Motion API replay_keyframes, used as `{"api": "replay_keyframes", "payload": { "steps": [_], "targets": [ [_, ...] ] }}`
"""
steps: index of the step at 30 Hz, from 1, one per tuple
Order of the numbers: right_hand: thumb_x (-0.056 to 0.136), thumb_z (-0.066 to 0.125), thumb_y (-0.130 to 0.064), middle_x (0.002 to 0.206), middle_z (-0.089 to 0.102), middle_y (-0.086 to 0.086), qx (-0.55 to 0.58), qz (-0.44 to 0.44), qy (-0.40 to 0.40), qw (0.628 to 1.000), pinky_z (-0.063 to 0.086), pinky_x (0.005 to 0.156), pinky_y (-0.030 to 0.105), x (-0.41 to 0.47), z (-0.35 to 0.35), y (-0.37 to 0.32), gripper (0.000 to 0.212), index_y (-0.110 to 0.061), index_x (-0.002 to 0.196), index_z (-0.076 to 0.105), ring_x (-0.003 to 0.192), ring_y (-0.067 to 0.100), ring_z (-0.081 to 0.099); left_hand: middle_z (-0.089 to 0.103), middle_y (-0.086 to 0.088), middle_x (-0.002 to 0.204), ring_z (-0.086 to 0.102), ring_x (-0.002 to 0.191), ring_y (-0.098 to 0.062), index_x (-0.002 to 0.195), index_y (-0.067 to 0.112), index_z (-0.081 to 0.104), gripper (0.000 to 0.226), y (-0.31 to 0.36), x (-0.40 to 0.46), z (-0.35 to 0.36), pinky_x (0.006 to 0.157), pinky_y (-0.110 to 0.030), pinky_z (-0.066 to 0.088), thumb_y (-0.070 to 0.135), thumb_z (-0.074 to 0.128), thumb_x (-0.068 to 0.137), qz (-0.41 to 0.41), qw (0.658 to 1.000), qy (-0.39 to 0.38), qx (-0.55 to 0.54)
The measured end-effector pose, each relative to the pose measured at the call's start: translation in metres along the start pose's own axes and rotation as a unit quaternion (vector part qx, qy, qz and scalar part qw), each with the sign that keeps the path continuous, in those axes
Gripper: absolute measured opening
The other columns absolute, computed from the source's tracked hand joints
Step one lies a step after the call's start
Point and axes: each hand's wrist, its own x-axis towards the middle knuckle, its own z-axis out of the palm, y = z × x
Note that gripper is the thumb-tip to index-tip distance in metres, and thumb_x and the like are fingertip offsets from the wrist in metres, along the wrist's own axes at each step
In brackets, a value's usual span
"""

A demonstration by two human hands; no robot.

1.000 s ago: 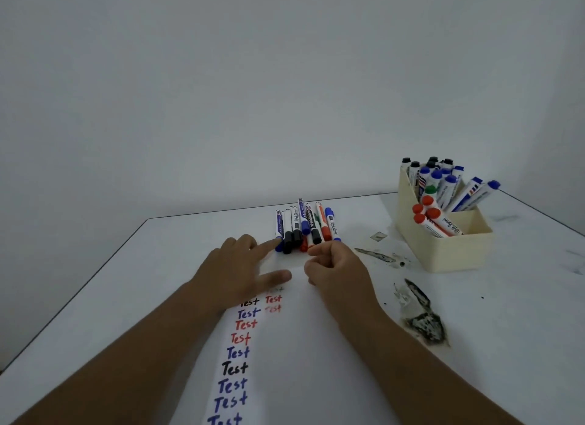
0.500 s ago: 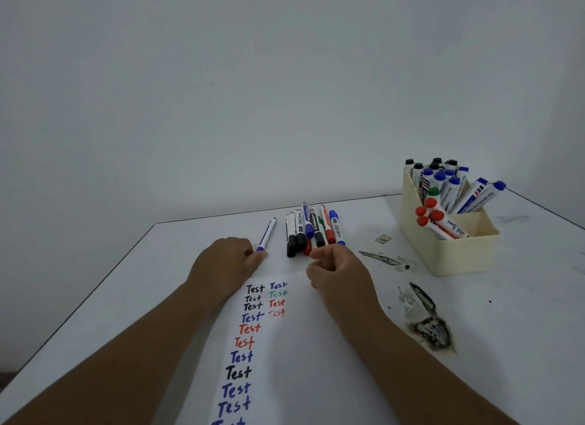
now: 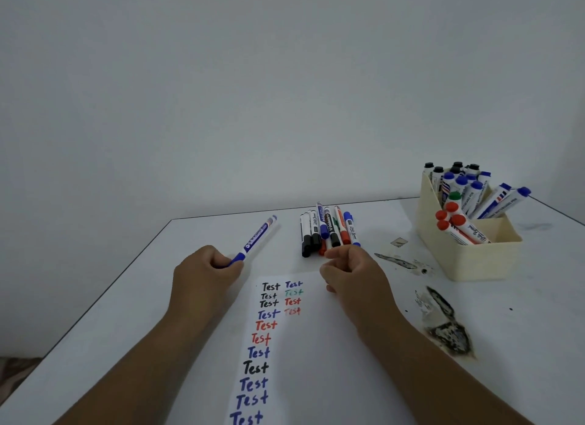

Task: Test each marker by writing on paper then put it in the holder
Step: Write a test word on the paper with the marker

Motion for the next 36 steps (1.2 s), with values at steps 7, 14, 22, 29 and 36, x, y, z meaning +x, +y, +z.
{"api": "replay_keyframes", "payload": {
  "steps": [7,14,22,29,36],
  "targets": [
    [0.086,0.072,-0.046,0.092,0.075,-0.001,0.111,0.011,-0.052,0.992,0.059,0.068,0.030,-0.007,-0.003,-0.013,0.032,-0.031,0.114,0.062,0.072,0.012,0.068,0.073,0.003,0.082,0.068,0.073,-0.007,0.090,0.014,0.067,0.015,0.026,-0.046,-0.002,0.066,-0.020,0.055,0.010,0.079,0.082,0.073,0.971,-0.109,-0.200],
    [0.093,0.068,-0.016,0.083,0.075,0.011,0.149,-0.041,-0.067,0.986,0.056,0.061,0.035,-0.012,-0.008,-0.013,0.012,-0.010,0.104,0.067,0.064,0.024,0.066,0.059,0.019,0.107,0.056,0.100,0.000,0.127,0.036,0.060,0.034,0.008,-0.045,0.011,0.082,-0.009,0.046,0.023,0.063,0.096,0.256,0.953,-0.162,-0.005],
    [0.087,0.068,-0.010,0.081,0.076,0.012,0.156,-0.065,-0.091,0.981,0.062,0.064,0.031,-0.018,-0.001,-0.019,0.014,-0.011,0.100,0.066,0.067,0.026,0.072,0.059,0.011,0.092,0.053,0.084,-0.007,0.122,0.030,0.054,0.028,0.018,-0.044,0.018,0.071,-0.020,0.039,0.043,0.035,0.105,0.302,0.927,-0.213,0.067],
    [0.076,0.070,-0.020,0.078,0.074,0.012,0.196,-0.038,-0.090,0.976,0.060,0.062,0.030,-0.021,0.001,-0.020,0.025,-0.008,0.098,0.069,0.064,0.024,0.070,0.047,0.014,0.068,0.051,0.064,-0.010,0.111,0.028,0.051,0.028,0.018,-0.043,0.015,0.055,-0.016,0.030,0.048,0.033,0.104,0.334,0.917,-0.186,0.115],
    [0.077,0.068,-0.023,0.083,0.074,0.016,0.220,-0.031,-0.087,0.971,0.061,0.065,0.030,-0.026,0.004,-0.024,0.031,-0.006,0.103,0.066,0.068,0.027,0.071,0.063,0.013,0.076,0.061,0.068,-0.007,0.118,0.039,0.058,0.026,0.013,-0.035,0.008,0.061,-0.022,0.043,0.053,0.046,0.100,0.286,0.932,-0.218,0.036]
  ]
}}
